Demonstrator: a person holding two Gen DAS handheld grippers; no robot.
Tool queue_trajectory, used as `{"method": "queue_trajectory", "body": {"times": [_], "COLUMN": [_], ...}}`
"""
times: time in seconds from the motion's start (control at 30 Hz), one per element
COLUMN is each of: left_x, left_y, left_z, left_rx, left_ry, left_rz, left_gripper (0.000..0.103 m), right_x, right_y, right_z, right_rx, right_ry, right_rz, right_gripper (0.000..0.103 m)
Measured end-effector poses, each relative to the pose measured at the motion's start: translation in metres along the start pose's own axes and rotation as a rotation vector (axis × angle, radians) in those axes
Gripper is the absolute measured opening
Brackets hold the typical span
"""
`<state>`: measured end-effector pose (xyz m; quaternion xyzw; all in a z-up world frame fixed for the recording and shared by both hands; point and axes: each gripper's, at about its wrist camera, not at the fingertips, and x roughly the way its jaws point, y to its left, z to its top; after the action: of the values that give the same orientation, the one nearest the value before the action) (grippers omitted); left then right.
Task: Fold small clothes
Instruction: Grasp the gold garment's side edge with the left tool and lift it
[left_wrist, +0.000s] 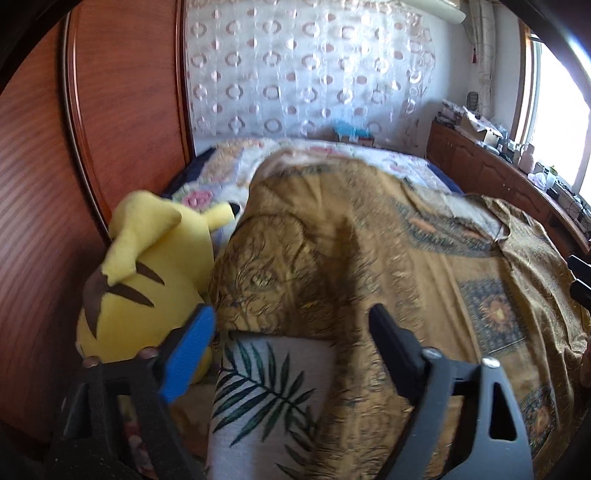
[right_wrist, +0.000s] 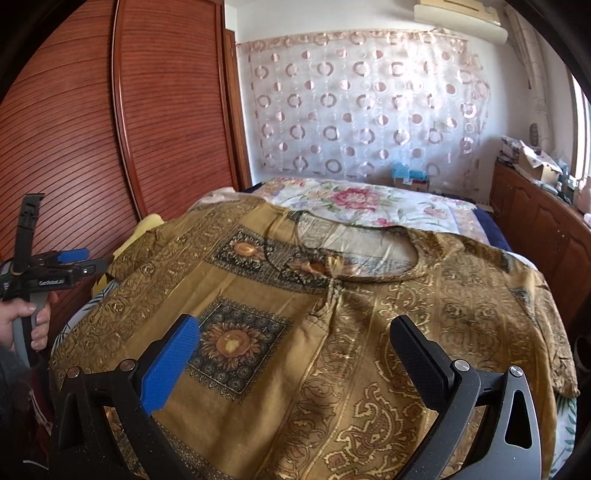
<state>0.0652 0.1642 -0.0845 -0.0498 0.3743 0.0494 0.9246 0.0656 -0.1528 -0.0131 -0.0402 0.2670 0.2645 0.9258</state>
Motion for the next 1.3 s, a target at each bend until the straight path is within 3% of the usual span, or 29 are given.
{"method": "queue_trajectory", "body": {"times": [0.07,0.2,0.33,0.4,0.47,0.53,0.7,0.87,1.13,1.2,1.27,1.3], "left_x": [0.011,0.029,0.045,0.048,0.045,0.035,-0.002,-0.024,-0.025,-0.024,-0.029,-0.031], "left_y": [0.009,0.029,0.041,0.044,0.043,0.038,0.014,-0.03,-0.096,-0.1,-0.098,-0.096], "left_z": [-0.001,0.002,0.002,0.0,0.0,0.003,0.028,0.061,0.066,0.061,0.058,0.057], "left_rx": [-0.014,-0.056,-0.081,-0.096,-0.093,-0.069,-0.015,0.084,0.206,0.213,0.207,0.202], "left_ry": [0.036,0.075,0.119,0.137,0.122,0.081,-0.045,-0.117,-0.094,-0.076,-0.086,-0.094], "left_rz": [0.006,0.003,-0.034,-0.054,-0.071,-0.053,-0.035,-0.087,-0.202,-0.229,-0.238,-0.234], "left_gripper": [0.068,0.062,0.047,0.035,0.01,0.006,0.005,0.005,0.005,0.014,0.039,0.042], "right_x": [0.004,0.007,0.006,0.007,0.009,0.009,0.01,0.016,0.004,0.0,-0.001,-0.001], "right_y": [-0.001,0.001,0.002,0.0,0.0,-0.002,0.001,-0.003,-0.013,-0.016,-0.016,-0.015], "right_z": [0.002,0.005,0.007,0.008,0.008,0.008,0.009,0.014,0.016,0.016,0.016,0.015], "right_rx": [-0.007,-0.022,-0.04,-0.038,-0.04,-0.038,-0.038,-0.043,-0.028,-0.017,-0.012,-0.016], "right_ry": [0.013,0.039,0.046,0.053,0.057,0.061,0.058,0.057,0.037,0.033,0.035,0.034], "right_rz": [0.002,0.013,0.011,0.014,0.013,0.012,0.01,-0.01,-0.024,-0.013,-0.01,-0.015], "right_gripper": [0.103,0.103,0.103,0.103,0.103,0.103,0.103,0.101,0.088,0.088,0.088,0.087]}}
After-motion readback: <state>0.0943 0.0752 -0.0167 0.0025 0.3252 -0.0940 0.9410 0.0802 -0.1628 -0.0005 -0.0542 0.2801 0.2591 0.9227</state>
